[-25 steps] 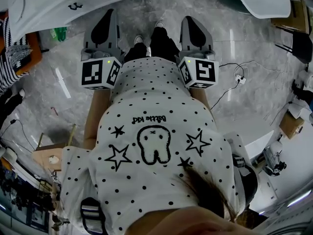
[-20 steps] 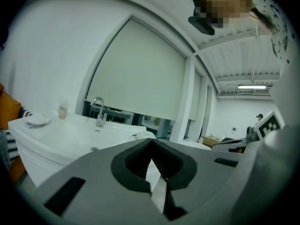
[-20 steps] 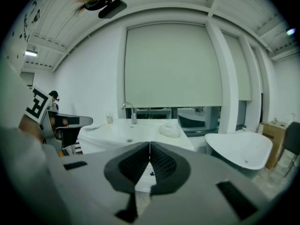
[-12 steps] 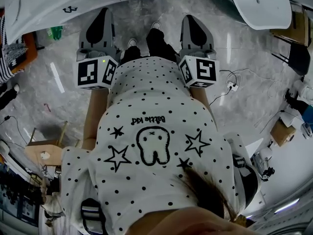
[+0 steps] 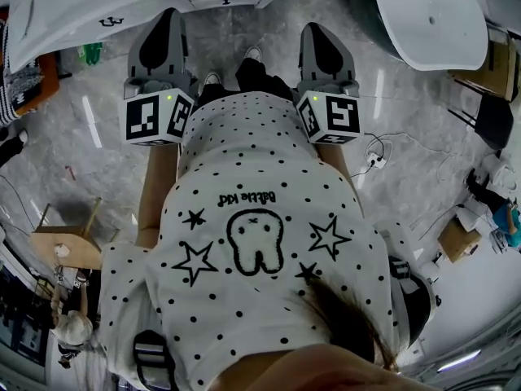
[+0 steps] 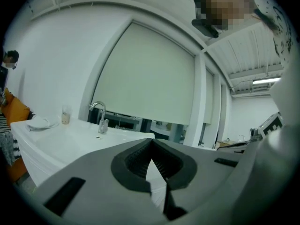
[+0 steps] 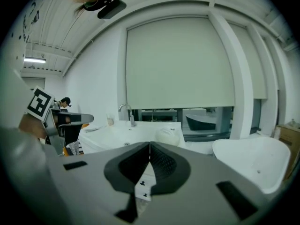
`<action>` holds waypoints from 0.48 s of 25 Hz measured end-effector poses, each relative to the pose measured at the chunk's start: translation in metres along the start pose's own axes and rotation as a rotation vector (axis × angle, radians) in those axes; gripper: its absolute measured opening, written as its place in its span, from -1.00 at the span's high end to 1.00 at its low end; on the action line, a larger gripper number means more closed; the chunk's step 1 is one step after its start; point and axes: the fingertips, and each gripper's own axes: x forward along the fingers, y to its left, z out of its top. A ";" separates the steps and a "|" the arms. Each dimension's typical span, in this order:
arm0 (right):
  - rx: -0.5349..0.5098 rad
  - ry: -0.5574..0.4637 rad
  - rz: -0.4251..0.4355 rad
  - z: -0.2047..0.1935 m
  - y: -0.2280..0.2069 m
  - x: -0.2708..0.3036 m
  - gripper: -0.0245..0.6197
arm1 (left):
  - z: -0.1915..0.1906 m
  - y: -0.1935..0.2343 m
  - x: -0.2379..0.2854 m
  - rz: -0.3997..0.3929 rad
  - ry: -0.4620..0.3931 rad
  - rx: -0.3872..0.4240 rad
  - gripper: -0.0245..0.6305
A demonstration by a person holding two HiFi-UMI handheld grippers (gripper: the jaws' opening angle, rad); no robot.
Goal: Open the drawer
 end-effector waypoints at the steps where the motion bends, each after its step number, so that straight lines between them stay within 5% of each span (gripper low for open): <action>1: 0.000 0.001 0.000 0.000 0.000 0.000 0.88 | 0.000 0.002 -0.001 0.003 0.001 -0.001 0.91; 12: -0.037 -0.024 0.020 0.010 0.000 0.006 0.88 | 0.016 0.014 0.002 0.043 -0.068 -0.006 0.91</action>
